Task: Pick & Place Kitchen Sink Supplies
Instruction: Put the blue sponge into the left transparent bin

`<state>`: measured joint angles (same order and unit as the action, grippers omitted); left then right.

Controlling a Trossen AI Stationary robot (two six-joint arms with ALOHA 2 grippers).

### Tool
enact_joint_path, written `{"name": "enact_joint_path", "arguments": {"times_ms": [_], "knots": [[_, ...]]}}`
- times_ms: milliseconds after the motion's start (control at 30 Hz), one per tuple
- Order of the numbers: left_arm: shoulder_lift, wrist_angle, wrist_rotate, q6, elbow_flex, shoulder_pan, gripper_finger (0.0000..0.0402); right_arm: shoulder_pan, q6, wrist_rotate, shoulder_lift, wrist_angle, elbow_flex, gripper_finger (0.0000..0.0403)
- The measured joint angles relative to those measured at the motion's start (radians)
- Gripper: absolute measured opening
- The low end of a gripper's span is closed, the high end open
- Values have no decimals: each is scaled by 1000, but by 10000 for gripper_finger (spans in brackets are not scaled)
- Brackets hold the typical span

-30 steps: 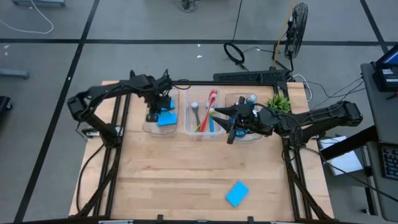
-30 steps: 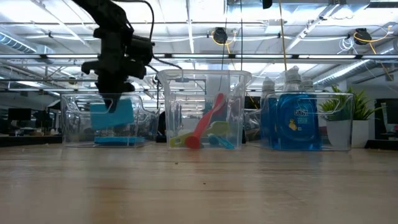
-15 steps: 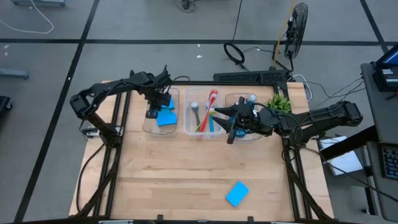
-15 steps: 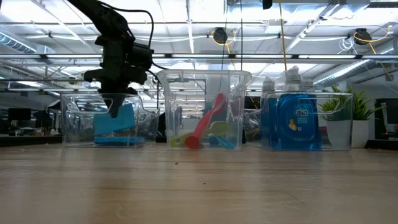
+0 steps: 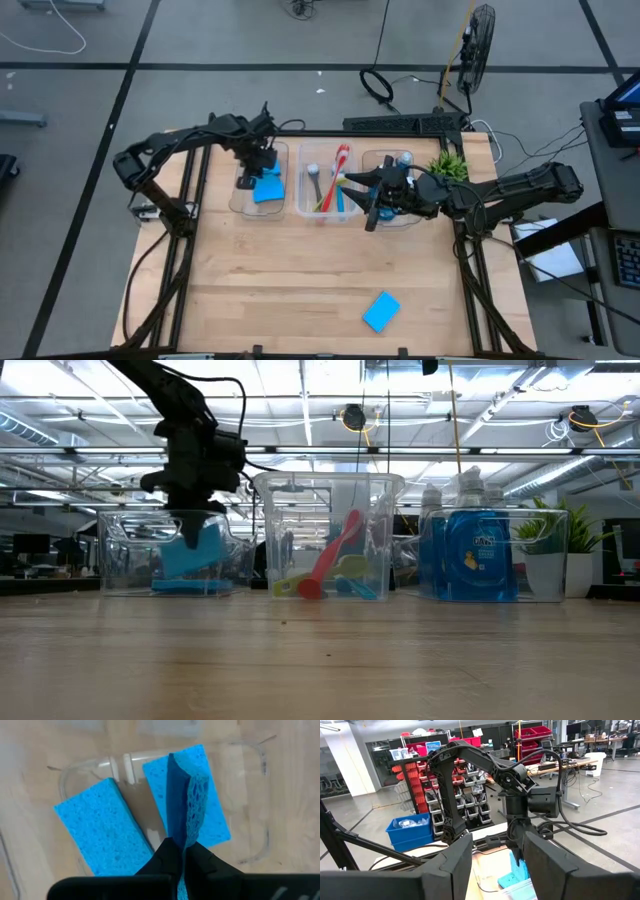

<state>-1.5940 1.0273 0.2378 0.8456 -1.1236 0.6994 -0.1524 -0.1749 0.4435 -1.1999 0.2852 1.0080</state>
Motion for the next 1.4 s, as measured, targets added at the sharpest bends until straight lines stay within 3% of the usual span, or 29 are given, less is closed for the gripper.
{"name": "enact_joint_path", "arguments": {"times_ms": [167,467,1100,1400], "knots": [[-21,-46,-8,-17,0,-2,9,0,0,0,0,0,0,160],[-37,-63,-102,-2,1,-14,61,0,0,0,0,0,0,160],[-37,-105,-110,-64,1,-14,67,0,3,0,0,0,0,160],[-37,-105,-186,-92,1,-14,68,0,3,0,0,0,0,160]]}}
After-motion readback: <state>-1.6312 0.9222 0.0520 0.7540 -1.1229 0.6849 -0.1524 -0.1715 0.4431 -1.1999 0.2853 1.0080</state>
